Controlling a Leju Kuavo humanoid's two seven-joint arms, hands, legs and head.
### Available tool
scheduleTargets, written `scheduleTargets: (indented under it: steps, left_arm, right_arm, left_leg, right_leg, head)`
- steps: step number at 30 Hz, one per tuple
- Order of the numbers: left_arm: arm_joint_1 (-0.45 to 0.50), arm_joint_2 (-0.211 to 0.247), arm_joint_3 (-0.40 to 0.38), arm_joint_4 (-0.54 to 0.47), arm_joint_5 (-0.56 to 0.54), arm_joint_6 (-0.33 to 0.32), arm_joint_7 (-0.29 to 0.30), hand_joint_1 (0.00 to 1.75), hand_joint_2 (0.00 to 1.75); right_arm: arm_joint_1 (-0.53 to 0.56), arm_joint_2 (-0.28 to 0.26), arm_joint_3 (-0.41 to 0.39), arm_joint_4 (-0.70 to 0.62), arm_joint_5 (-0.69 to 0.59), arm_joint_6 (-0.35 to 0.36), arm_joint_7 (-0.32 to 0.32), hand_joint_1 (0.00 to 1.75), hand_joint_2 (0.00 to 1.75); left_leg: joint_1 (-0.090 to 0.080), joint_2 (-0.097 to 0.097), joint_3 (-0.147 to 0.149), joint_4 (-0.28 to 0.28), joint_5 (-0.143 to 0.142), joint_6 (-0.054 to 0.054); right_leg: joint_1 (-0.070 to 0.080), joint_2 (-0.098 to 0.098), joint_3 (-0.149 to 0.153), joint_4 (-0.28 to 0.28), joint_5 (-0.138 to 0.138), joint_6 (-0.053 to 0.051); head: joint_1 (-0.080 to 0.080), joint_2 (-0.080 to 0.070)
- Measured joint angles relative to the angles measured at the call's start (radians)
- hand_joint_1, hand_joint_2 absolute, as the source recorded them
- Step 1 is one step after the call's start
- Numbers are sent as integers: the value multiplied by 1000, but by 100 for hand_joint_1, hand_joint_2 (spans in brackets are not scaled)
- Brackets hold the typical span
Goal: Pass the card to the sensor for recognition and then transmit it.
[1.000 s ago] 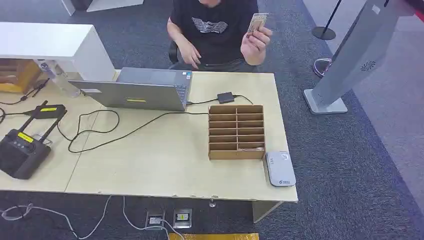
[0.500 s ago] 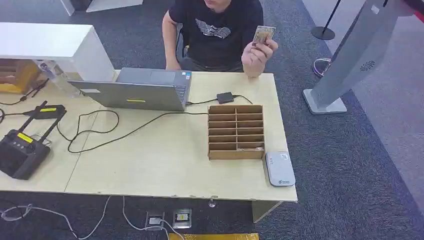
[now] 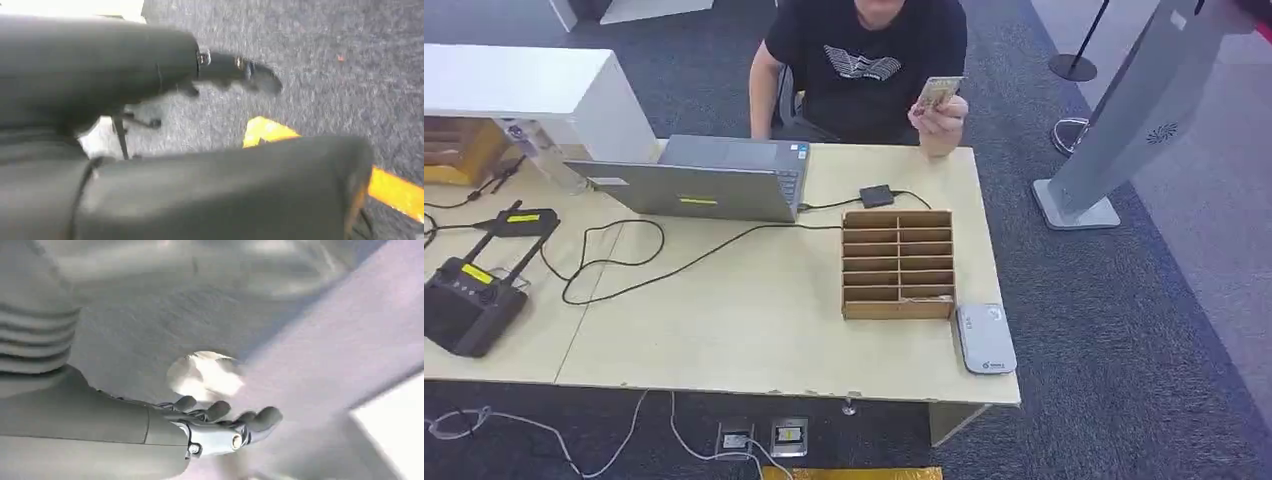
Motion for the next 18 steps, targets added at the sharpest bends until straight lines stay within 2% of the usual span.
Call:
scheduleTargets:
  steps: [1, 3, 4, 5, 6, 7, 9, 11, 12, 13, 15, 16, 17, 18]
  left_arm:
    - [-1, 3, 1, 0, -1, -3, 5, 0, 0]
    - [0, 7, 4, -1, -2, -17, 10, 0, 0]
    - [6, 12, 6, -1, -3, -21, 10, 0, 0]
    - [11, 18, 8, -1, -5, -25, 11, 0, 0]
    - [11, 24, 9, -1, -7, -27, 13, 0, 0]
    - [6, 28, 10, -1, -8, -32, 13, 0, 0]
    - [-4, 31, 16, -1, -11, -38, 13, 0, 0]
    - [-4, 39, 18, -1, -21, -48, 13, 0, 0]
    - [-3, 41, 18, -1, -24, -56, 13, 0, 0]
    - [-3, 44, 18, -1, -27, -60, 13, 0, 0]
    - [-1, 51, 18, 0, -38, -82, 13, 0, 0]
    - [-3, 54, 18, -1, -47, -97, 11, 0, 0]
    - [-6, 57, 18, -1, -60, -119, 1, 0, 0]
    - [-15, 61, 18, -1, -73, -135, -16, 0, 0]
  right_arm:
    - [44, 30, 35, -99, -108, -13, 197, 0, 175]
    - [171, 32, 140, -276, -240, -30, 556, 0, 175]
    - [223, 14, 204, -376, -307, -31, 682, 0, 175]
    - [244, -17, 261, -459, -386, -31, 755, 0, 175]
    - [252, -56, 305, -511, -458, -31, 778, 0, 175]
    - [265, -101, 339, -554, -555, -31, 727, 0, 175]
    - [302, -196, 401, -601, -732, -26, 586, 0, 175]
    - [289, -323, 457, -614, -869, 11, 461, 0, 175]
    - [258, -402, 481, -606, -901, 55, 413, 0, 175]
    - [181, -470, 504, -587, -888, 115, 371, 0, 175]
    - [-102, -616, 596, -496, -764, 285, 316, 0, 175]
    - [-290, -687, 671, -440, -631, 369, 305, 0, 175]
    - [-476, -748, 765, -388, -473, 424, 298, 0, 175]
    - [-622, -800, 875, -330, -317, 438, 287, 0, 175]
  left_leg:
    - [0, -3, 2, 0, 0, 0]
    - [-9, -18, 1, -1, -2, 4]
    - [-11, -16, -2, -2, -3, 3]
    - [-11, -5, -3, -3, -5, -1]
    - [-10, 11, -1, -3, -7, -1]
    - [-11, 18, 1, -3, -8, 1]
    - [-14, 16, 1, -2, -7, 5]
    - [-18, 14, 1, -2, -6, 7]
    - [-18, 16, -20, -3, -6, 7]
    - [-18, 18, -17, -2, -7, 8]
    - [-25, 31, -18, -3, -8, 9]
    - [-31, 28, -20, -2, -5, 14]
    - [-36, 24, -22, -2, -2, 16]
    - [-36, 10, -25, -2, 7, 19]
  right_leg:
    - [0, -4, 2, 0, -2, 0]
    - [-10, -19, 8, 4, -9, 4]
    - [-11, -16, 6, 8, -10, 3]
    - [-11, -5, 3, 8, -7, 0]
    - [-11, 11, -1, 8, -4, 1]
    - [-11, 18, -1, 7, -3, 2]
    - [-14, 13, 2, 6, -4, 5]
    - [-18, 12, 1, 7, -2, 8]
    - [-19, 15, 2, 7, 0, 10]
    - [-19, 17, 2, 7, 0, 11]
    - [-25, 30, -5, 11, 4, 11]
    - [-31, 26, -10, 16, 5, 12]
    - [-36, 22, -16, 17, 3, 14]
    - [-36, 7, -15, 17, 1, 18]
  head:
    - [-3, 0]
    - [-2, 0]
    - [0, 0]
    - [-1, 0]
    - [-2, 0]
    - [-1, 0]
    - [-1, 0]
    - [-3, 0]
    - [-5, 0]
    - [-2, 0]
    - [-3, 0]
    - [-2, 0]
    - [-2, 0]
    - [-15, 0]
